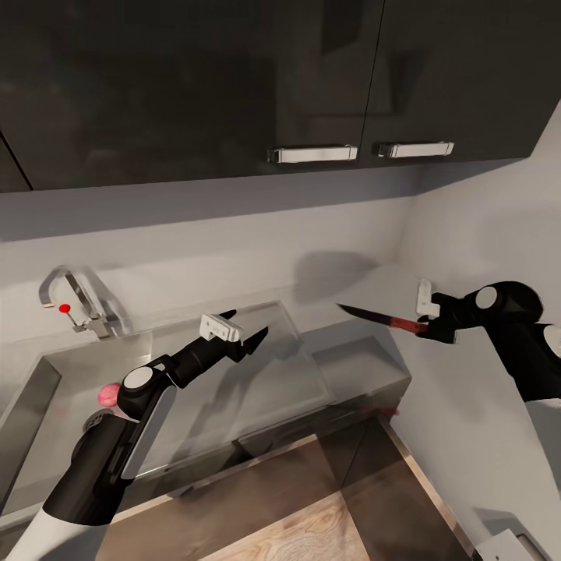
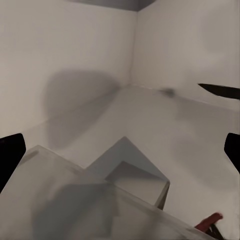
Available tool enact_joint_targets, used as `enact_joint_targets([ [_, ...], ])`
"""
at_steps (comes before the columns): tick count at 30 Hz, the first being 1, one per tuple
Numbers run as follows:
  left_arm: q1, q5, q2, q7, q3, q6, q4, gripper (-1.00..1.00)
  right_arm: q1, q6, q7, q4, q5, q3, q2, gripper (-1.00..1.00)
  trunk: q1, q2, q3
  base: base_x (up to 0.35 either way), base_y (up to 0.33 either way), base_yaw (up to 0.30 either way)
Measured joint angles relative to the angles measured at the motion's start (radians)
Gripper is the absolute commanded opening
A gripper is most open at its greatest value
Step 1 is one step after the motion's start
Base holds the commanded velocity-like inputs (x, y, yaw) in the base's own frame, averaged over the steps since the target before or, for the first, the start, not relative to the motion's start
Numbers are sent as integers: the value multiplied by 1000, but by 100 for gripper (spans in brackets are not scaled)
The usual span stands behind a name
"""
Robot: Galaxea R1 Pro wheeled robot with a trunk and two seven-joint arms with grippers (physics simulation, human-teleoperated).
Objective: In the kitchen, take the Vidalia onion out of the sink, dice it on the chopping board with the paring knife, put the diced onion into the bowl on the countertop, then place both the paring knife and the chopping board into the sink.
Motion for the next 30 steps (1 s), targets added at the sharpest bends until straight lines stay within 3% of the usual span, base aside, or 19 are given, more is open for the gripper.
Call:
enact_joint_targets([
  [4, 0, 0, -1, 0, -2, 1, 0, 100, 0, 24, -1, 0, -64, -1, 17, -100, 0, 0, 0, 0, 0, 0],
  [13, 0, 0, -2, 0, -4, 1, 0, 100, 1, 117, 2, 0, -135, -1, 22, -100, 0, 0, 0, 0, 0, 0],
  [16, 0, 0, -2, 0, -4, 1, 0, 100, 3, 171, 2, 0, -197, -9, 22, -100, 0, 0, 0, 0, 0, 0],
  [17, 0, 0, -2, 0, -2, 1, 0, 100, 9, 218, 1, 0, -260, -17, 22, -100, 0, 0, 0, 0, 0, 0],
  [18, 0, 0, -2, 0, -2, 1, 0, 100, 14, 227, 1, 0, -274, -18, 22, -100, 0, 0, 0, 0, 8, 0],
  [28, 0, 0, 0, 0, 3, 42, 0, 100, 65, 240, -1, 0, -301, -22, 23, -100, 0, 0, 0, 0, 231, 0],
  [30, 0, 0, 0, 0, 2, 42, 0, 100, 72, 240, -2, 0, -314, -22, 35, -100, 0, 0, 0, 0, 203, 0],
])
